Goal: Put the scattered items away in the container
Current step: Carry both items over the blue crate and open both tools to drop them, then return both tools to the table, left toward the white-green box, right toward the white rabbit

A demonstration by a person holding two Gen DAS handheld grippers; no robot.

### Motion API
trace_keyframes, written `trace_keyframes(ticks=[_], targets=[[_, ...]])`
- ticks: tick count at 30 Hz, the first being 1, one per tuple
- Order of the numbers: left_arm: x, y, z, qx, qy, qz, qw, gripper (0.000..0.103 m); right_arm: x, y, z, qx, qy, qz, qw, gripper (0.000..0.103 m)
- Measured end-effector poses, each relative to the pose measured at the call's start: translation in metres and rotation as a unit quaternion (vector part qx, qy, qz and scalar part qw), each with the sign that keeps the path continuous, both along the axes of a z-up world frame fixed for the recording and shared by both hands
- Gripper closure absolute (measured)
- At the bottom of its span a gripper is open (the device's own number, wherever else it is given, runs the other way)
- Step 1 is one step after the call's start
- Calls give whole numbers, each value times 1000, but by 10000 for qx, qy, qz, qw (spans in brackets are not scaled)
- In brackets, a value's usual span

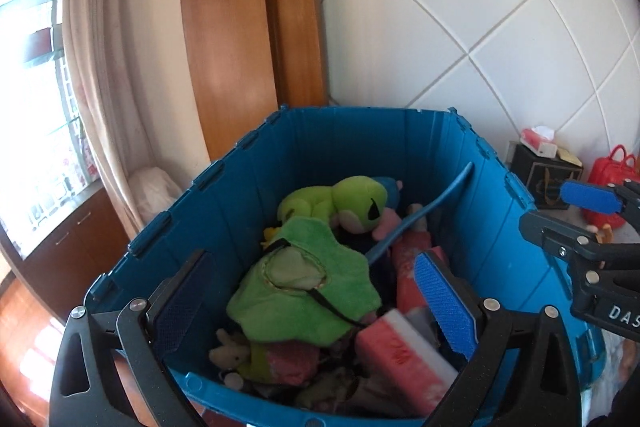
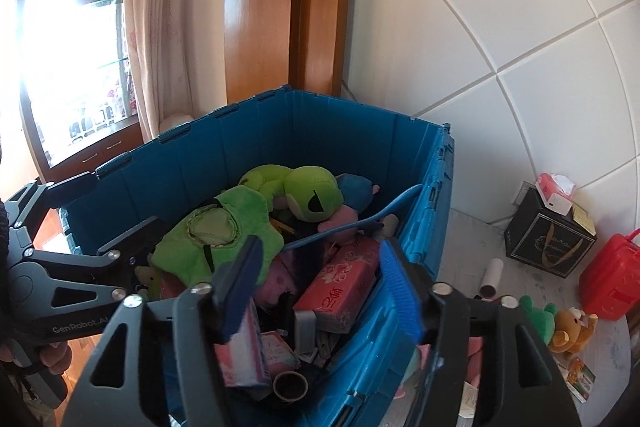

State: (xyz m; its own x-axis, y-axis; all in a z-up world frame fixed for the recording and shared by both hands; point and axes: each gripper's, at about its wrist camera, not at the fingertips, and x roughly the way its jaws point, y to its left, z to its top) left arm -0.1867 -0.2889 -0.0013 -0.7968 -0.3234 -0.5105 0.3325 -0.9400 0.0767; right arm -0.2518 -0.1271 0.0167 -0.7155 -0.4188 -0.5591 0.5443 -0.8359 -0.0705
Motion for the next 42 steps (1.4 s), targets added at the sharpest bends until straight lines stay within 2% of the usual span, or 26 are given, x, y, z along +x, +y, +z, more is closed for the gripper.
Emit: trace_keyframes(ticks=[1, 5, 7, 8, 14, 20, 25, 29, 35, 42], targets=[[1, 1, 1, 5, 14, -13, 10000, 1, 2, 3, 0, -3, 24, -33, 10000, 25], [3, 13, 4, 46, 64, -87, 9999, 1, 10, 22, 5, -122, 109, -186, 9997, 20], [2, 25, 6, 58, 104, -144, 9998, 1, 13, 33, 8, -160, 143, -280, 9994, 3], [3, 32, 8, 62, 135, -191, 9997, 1, 15, 41, 10, -190, 179, -348, 9991, 0], [3, 94, 28, 35, 441, -566, 9974, 1, 30, 108, 18, -406, 384, -797, 9953, 0], [2, 200, 34, 6, 620, -1070, 9923, 1, 40, 225, 17, -547, 445, -1471, 9866, 0], [-9, 289, 12, 66, 438, -1300, 9905, 1, 39, 323, -3, -455, 205, -1890, 9807, 0], [-20, 337, -23, 229, 31, -1308, 9911, 1, 38, 390, -32, -252, -104, -2073, 9779, 0], [-29, 367, -69, 214, -579, -1119, 9918, 1, 28, 453, -82, -262, -794, -2303, 9695, 0], [-58, 367, -106, 252, -1036, -936, 9899, 1, 11, 468, -125, -258, -1308, -2392, 9618, 0]])
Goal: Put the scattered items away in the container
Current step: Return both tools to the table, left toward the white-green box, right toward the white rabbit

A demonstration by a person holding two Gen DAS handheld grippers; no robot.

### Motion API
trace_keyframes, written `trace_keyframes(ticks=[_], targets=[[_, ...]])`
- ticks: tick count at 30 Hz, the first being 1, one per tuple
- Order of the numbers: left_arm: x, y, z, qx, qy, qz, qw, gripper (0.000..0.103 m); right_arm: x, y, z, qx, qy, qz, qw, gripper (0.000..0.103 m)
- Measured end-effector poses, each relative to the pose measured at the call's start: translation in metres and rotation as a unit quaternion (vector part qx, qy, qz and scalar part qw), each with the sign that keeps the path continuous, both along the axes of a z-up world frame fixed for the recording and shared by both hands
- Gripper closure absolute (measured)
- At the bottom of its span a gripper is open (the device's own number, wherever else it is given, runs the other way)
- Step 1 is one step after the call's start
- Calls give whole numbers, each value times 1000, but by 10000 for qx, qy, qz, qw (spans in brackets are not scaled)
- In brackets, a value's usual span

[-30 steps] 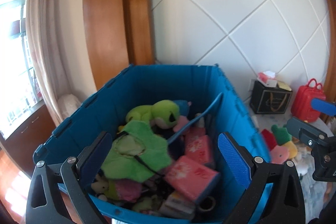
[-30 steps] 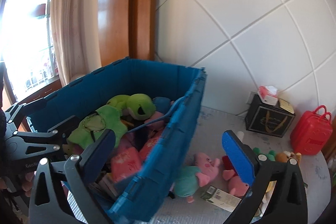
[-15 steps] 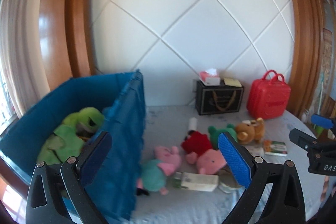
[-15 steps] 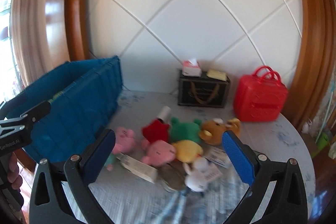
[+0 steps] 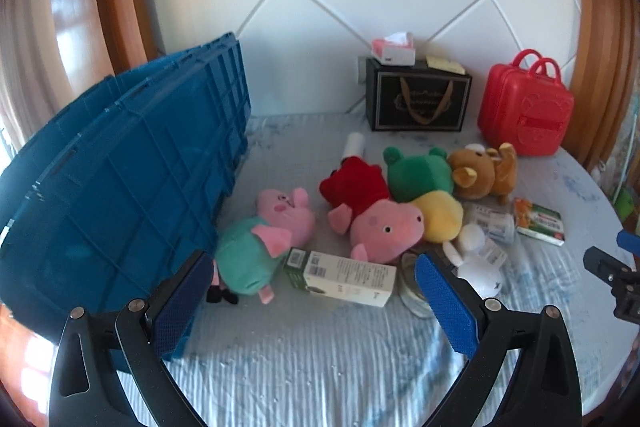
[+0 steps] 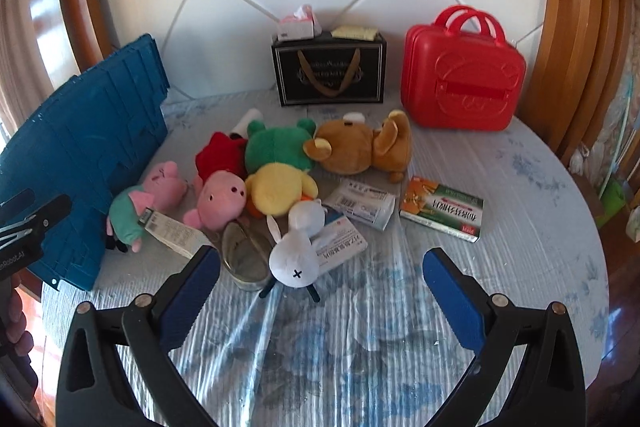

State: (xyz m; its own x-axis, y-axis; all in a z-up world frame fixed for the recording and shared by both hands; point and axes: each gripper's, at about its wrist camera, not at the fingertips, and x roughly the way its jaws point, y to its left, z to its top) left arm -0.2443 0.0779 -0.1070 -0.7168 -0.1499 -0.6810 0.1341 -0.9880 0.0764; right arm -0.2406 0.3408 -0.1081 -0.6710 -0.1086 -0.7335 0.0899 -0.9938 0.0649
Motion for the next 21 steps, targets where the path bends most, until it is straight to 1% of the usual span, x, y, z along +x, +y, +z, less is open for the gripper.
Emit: trace_keyframes(ticks=[6, 10, 13, 15, 19, 21], targets=[[-30, -11, -34, 107, -410, 28, 9991, 1, -27, -9, -27, -25, -359, 15, 9994, 0], [-53, -14, -56, 198, -618, 109, 9978, 1, -41, -19, -43, -11, -491, 32, 9988, 0], [-72, -11, -76, 339, -906, 226, 9951, 1, -52, -22, -59, 26, -683, 119, 9976, 0], [-84, -5, -91, 353, -1075, 298, 9931, 1, -61, -20, -71, 28, -821, 162, 9965, 0], [-102, 4, -119, 511, -1330, 604, 9880, 2, -81, -10, -93, -103, -1018, 220, 9945, 0], [-111, 9, -132, 502, -1449, 719, 9856, 4, -93, -7, -106, -167, -1166, 280, 9926, 0]])
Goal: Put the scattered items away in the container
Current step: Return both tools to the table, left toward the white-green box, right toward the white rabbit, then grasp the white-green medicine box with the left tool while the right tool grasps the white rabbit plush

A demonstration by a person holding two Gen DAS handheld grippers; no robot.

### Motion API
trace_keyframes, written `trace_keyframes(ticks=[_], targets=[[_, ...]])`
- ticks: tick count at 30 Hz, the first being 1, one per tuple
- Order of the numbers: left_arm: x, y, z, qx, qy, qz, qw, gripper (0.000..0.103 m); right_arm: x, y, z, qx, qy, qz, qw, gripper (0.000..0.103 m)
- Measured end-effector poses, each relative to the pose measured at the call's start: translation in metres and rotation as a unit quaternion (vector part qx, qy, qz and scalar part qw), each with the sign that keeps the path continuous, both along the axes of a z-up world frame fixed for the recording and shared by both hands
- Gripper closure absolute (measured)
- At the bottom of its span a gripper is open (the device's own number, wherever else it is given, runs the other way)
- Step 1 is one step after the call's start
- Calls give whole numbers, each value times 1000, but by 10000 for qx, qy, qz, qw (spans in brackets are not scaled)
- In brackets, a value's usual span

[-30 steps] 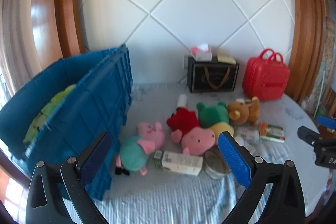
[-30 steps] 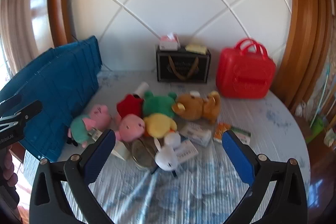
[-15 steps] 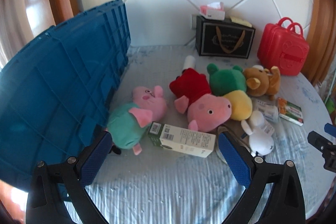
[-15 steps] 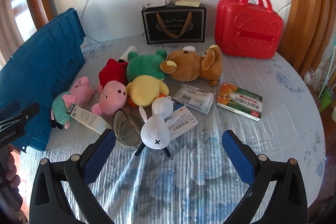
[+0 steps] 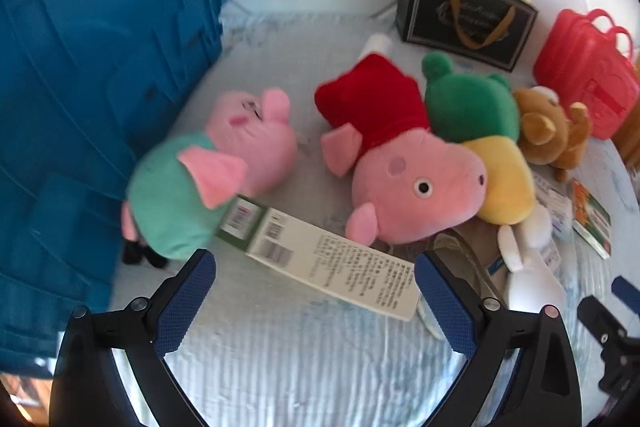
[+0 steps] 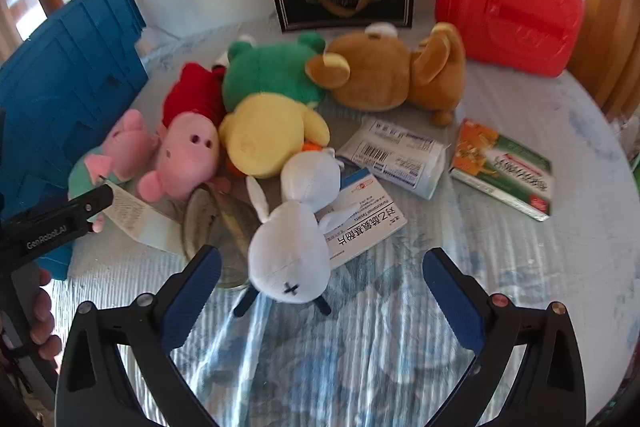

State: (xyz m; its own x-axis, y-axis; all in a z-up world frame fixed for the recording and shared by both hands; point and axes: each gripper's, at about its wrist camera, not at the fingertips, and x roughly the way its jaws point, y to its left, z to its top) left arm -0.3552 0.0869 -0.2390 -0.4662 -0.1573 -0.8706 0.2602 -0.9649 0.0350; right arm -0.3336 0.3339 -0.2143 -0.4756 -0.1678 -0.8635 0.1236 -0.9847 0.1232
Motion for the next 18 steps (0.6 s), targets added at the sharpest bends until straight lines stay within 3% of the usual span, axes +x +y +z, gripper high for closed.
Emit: trace_keyframes(ticks=[2, 4, 10, 11, 12, 13, 15, 18], targets=[[-6, 3, -11, -11, -105, 95, 9999, 5, -8, 0, -10, -84, -105, 73, 9999, 1], [-9, 3, -16, 144, -34, 226, 9996, 5, -18, -3, -20, -178, -216, 190, 9994, 10], [-21, 7, -20, 389, -26, 242, 9989, 5, -34, -17, -56, -239, -701, 486, 9961, 11], [-22, 10, -24, 334, -106, 197, 9992, 15, -36, -17, -64, -235, -804, 475, 9953, 12], [-22, 12, -27, 277, -187, 154, 9993, 32, -37, -14, -67, -374, -819, 459, 9949, 16], [-20, 13, -30, 297, -218, 114, 9993, 38, -37, -11, -68, -532, -850, 442, 9940, 29], [-11, 11, -34, 324, -284, 86, 9990, 61, -36, -9, -67, -494, -866, 468, 9939, 48], [7, 3, -38, 281, -377, 18, 9989, 69, -31, -12, -66, -366, -888, 616, 9935, 48]])
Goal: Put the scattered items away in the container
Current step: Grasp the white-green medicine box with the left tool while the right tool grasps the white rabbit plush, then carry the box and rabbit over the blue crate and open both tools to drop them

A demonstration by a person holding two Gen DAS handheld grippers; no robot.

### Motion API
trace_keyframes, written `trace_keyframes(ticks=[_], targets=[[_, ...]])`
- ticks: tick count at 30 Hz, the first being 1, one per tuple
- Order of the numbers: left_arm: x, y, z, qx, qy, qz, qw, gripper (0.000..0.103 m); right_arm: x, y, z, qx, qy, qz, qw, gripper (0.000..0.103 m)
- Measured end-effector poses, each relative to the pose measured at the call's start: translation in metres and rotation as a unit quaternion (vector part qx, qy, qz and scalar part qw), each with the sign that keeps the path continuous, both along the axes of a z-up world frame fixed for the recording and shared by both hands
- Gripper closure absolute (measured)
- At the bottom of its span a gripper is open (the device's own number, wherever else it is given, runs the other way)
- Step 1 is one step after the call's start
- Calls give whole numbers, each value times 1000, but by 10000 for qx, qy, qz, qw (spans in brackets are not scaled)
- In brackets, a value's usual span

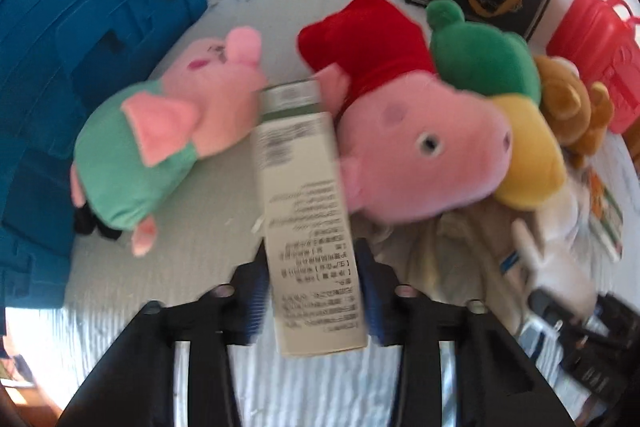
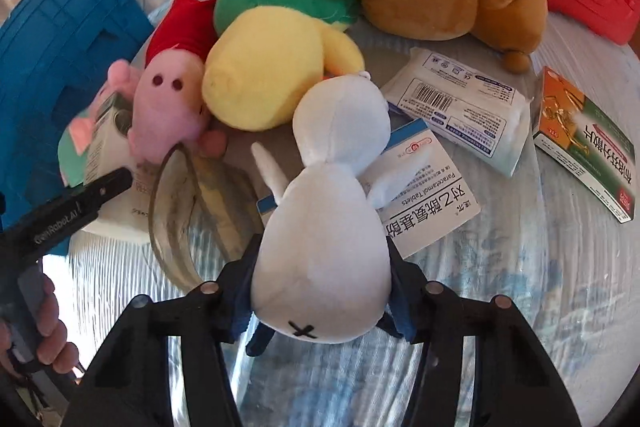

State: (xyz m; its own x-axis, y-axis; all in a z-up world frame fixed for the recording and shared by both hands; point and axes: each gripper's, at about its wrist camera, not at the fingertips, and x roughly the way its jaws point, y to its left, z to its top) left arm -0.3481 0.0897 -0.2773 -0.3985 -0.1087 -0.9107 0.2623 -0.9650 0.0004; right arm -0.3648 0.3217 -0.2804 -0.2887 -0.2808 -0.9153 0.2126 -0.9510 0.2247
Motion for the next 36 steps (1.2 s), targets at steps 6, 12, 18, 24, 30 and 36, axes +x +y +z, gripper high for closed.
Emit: trace_keyframes(ticks=[6, 12, 18, 24, 30, 36], targets=[[28, -8, 1, -280, 70, -143, 9995, 69, 19, -3, -1, 166, 103, 42, 9998, 48], [47, 7, 16, -689, 401, -427, 9959, 69, 29, -10, 4, 362, 334, -5, 9988, 48], [59, 21, 53, -705, 821, -617, 9922, 69, 42, -12, 36, 247, 759, -31, 9968, 49], [70, 29, 99, -804, 1279, -616, 9866, 69, 47, -8, 82, 36, 1232, 123, 9923, 49], [91, 17, 158, -1037, 1876, -404, 9759, 69, 51, -21, 146, -162, 1892, 569, 9802, 49], [113, -25, 234, -1322, 2617, -76, 9560, 69, 63, -67, 217, -391, 2570, 1001, 9604, 49]])
